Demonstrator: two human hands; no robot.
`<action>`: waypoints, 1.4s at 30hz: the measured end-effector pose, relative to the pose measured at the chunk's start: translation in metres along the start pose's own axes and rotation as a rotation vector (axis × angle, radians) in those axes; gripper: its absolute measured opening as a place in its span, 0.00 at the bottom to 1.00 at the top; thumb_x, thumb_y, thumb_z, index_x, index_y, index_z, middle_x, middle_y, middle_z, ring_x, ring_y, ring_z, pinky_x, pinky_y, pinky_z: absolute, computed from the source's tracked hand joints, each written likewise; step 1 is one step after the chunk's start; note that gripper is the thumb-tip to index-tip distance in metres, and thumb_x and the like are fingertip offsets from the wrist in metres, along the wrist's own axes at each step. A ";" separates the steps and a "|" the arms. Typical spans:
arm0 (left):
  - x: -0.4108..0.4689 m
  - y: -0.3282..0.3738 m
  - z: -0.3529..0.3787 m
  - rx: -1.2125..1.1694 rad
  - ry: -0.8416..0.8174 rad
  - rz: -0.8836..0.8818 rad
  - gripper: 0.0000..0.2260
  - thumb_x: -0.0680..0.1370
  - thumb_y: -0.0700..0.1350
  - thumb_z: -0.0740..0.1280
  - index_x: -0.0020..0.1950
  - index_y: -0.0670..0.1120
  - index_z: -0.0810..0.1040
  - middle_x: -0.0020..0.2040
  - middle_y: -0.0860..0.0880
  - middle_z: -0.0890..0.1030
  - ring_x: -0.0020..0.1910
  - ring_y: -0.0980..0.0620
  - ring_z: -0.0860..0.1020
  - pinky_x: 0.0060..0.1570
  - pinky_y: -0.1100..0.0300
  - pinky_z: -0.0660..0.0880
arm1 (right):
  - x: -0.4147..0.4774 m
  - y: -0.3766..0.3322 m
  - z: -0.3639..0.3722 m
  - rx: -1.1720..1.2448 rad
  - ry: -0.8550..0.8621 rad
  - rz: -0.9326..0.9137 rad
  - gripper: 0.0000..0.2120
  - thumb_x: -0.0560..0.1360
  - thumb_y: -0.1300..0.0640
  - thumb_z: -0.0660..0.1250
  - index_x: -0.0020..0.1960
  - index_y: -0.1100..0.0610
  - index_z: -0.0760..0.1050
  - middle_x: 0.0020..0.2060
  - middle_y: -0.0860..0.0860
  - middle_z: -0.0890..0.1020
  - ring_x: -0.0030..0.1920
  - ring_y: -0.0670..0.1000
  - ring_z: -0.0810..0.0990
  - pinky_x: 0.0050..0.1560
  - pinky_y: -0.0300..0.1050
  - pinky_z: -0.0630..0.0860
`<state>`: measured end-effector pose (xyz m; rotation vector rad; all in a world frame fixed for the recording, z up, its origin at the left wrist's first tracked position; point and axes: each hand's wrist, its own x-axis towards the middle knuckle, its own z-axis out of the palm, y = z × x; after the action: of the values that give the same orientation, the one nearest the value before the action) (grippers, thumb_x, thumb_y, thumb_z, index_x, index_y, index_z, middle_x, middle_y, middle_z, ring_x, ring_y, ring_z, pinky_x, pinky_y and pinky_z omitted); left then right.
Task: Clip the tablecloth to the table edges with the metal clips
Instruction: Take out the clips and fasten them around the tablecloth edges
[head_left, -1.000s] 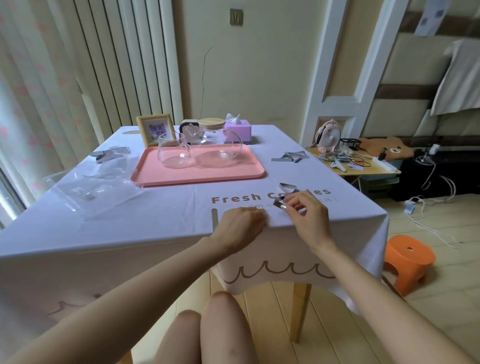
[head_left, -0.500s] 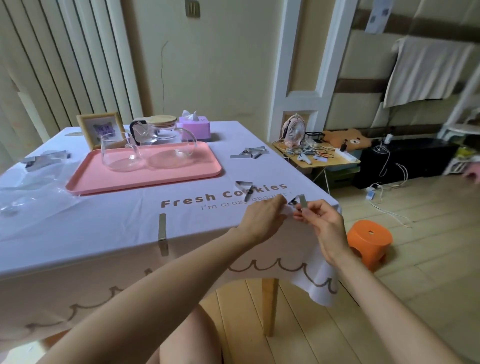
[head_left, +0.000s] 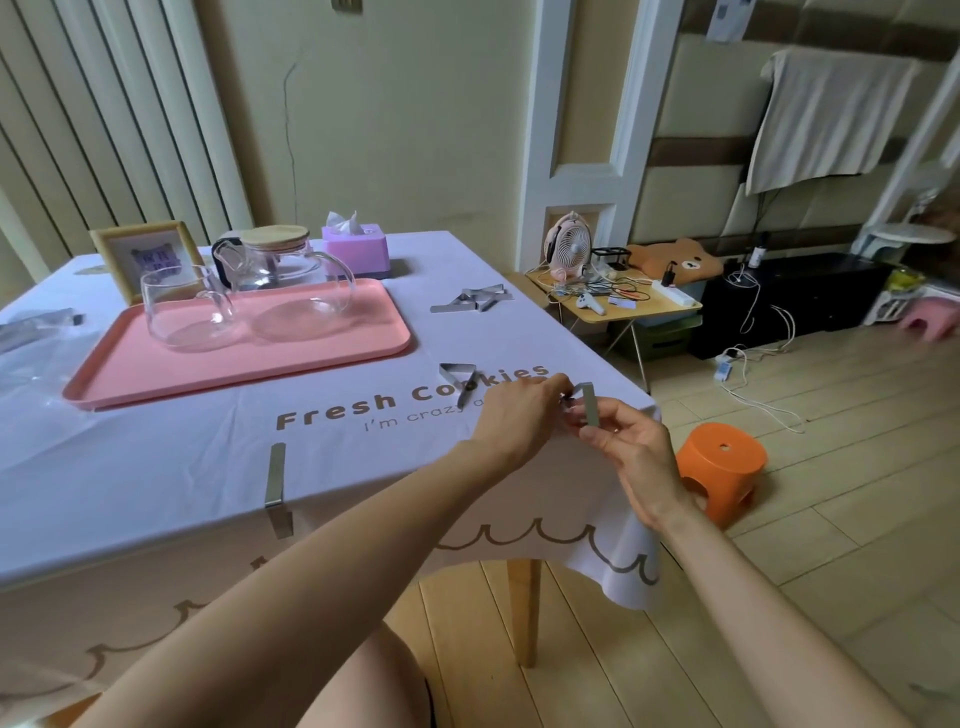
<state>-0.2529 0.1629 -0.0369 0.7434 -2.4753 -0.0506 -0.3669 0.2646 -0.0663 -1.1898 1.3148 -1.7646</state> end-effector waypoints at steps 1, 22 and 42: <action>0.001 -0.001 0.000 -0.002 0.009 0.009 0.09 0.79 0.43 0.60 0.57 0.45 0.76 0.49 0.44 0.82 0.45 0.41 0.79 0.41 0.51 0.75 | 0.000 0.001 0.000 -0.013 0.010 -0.007 0.10 0.72 0.70 0.65 0.49 0.60 0.80 0.49 0.52 0.84 0.53 0.50 0.82 0.58 0.44 0.74; -0.013 -0.015 0.017 -0.064 0.133 0.173 0.12 0.78 0.51 0.63 0.57 0.47 0.74 0.48 0.47 0.82 0.39 0.43 0.79 0.35 0.56 0.71 | -0.010 0.006 0.010 -0.128 0.159 -0.159 0.03 0.74 0.63 0.66 0.41 0.58 0.77 0.41 0.54 0.83 0.49 0.56 0.80 0.52 0.43 0.76; -0.002 0.005 0.017 0.051 0.245 0.242 0.05 0.71 0.44 0.64 0.38 0.43 0.75 0.27 0.48 0.76 0.20 0.45 0.69 0.20 0.63 0.62 | -0.026 0.017 0.002 -0.019 0.189 -0.130 0.04 0.73 0.67 0.66 0.42 0.69 0.75 0.36 0.47 0.83 0.44 0.50 0.81 0.49 0.35 0.75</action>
<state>-0.2630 0.1661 -0.0514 0.4366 -2.3180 0.1827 -0.3557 0.2811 -0.0899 -1.1653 1.3906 -2.0030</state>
